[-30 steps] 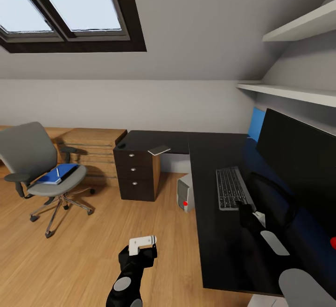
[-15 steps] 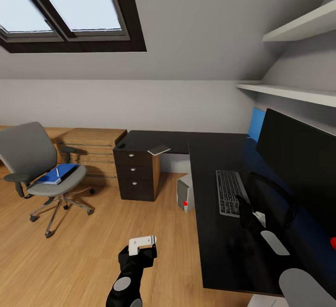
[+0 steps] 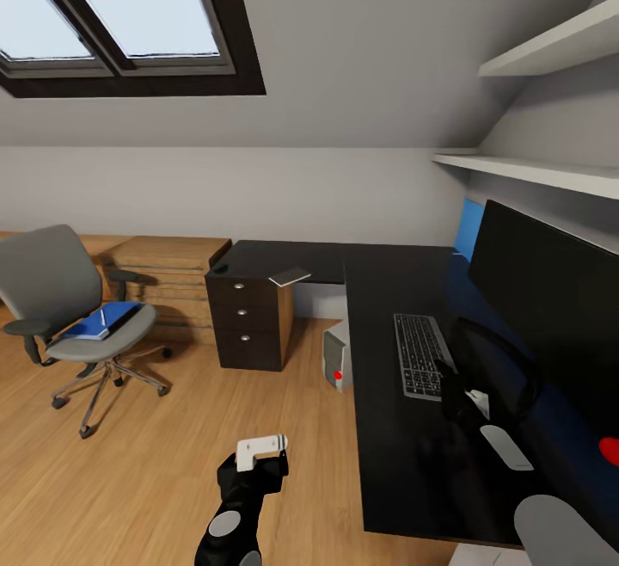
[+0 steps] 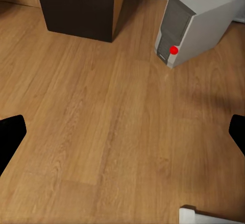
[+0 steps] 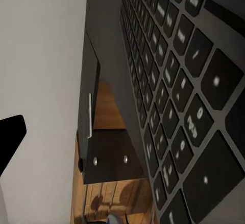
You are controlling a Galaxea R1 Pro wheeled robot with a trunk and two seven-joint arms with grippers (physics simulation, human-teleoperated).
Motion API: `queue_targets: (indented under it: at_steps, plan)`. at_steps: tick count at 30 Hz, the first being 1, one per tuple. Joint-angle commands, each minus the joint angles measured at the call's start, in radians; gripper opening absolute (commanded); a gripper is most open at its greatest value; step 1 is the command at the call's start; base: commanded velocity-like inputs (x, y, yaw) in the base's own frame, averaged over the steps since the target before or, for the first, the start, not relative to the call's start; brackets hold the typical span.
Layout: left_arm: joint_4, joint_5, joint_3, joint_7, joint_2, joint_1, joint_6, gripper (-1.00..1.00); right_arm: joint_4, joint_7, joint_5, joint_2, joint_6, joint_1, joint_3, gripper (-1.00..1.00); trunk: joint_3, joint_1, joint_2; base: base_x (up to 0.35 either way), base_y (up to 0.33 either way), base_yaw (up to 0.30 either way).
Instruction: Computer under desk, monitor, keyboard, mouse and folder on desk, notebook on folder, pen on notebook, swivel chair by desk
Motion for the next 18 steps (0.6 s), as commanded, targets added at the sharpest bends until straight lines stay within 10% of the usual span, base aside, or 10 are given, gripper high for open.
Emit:
queue_targets:
  at_steps: [1, 18]
  plan:
    - [-0.001, 0.006, -0.001, 0.007, 0.000, -0.001, 0.003, 1.00, 0.000, 0.003, -0.007, 0.000, 0.008, -0.001, -0.004, 1.00, -0.001, 0.000, -0.001, 0.000, -0.001, 0.000]
    - [-0.009, 0.007, 0.040, 0.007, 0.000, -0.001, 0.003, 1.00, 0.002, -0.008, -0.007, 0.000, 0.009, 0.000, -0.004, 1.00, -0.001, 0.000, -0.001, -0.234, 0.000, 0.000]
